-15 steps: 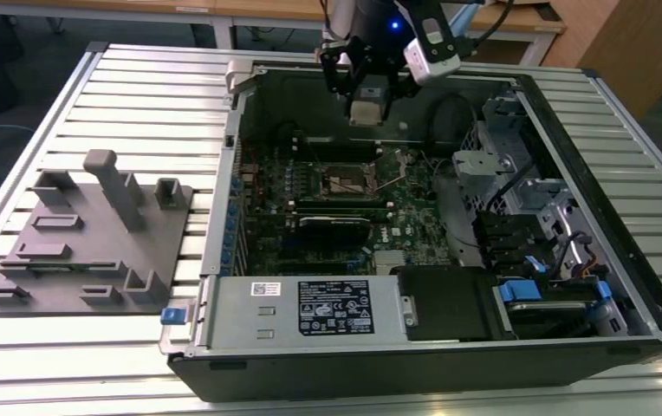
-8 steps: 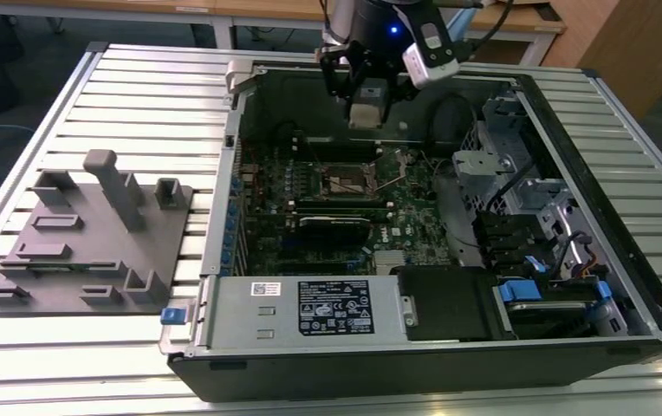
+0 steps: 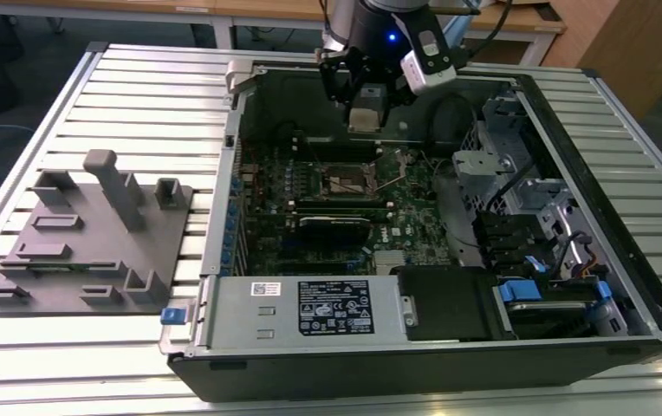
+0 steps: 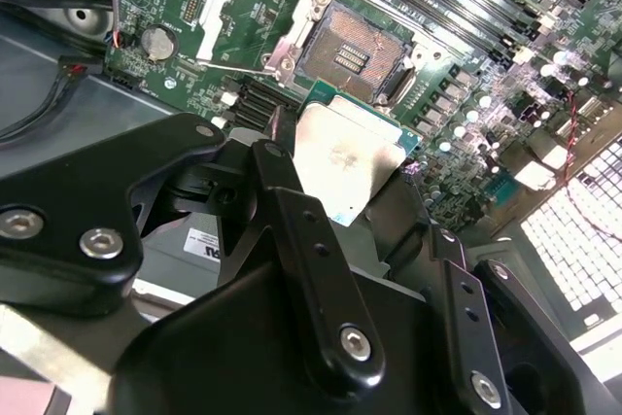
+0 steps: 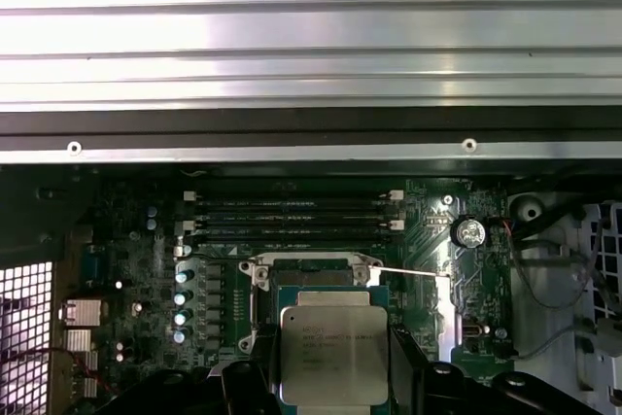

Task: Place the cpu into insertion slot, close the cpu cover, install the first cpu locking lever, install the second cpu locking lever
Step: 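Place the cpu into insertion slot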

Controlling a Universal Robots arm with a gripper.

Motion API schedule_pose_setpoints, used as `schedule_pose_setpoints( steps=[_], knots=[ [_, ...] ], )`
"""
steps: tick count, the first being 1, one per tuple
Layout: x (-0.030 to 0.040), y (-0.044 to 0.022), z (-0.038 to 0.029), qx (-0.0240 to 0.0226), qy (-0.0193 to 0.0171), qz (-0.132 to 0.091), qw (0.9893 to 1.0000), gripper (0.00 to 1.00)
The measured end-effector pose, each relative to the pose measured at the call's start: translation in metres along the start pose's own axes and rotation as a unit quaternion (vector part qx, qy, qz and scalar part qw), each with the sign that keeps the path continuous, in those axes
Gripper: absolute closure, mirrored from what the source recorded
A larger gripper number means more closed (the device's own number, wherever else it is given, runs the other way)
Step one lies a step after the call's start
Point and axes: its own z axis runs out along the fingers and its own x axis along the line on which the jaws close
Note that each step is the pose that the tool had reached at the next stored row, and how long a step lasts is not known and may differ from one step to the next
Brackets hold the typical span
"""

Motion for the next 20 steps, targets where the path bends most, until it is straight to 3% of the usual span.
schedule_pose_setpoints(
  steps=[20],
  knots=[
    [-0.0001,-0.0006,0.007,-0.0001,0.0,0.0,1.0,0.46]
  ],
)
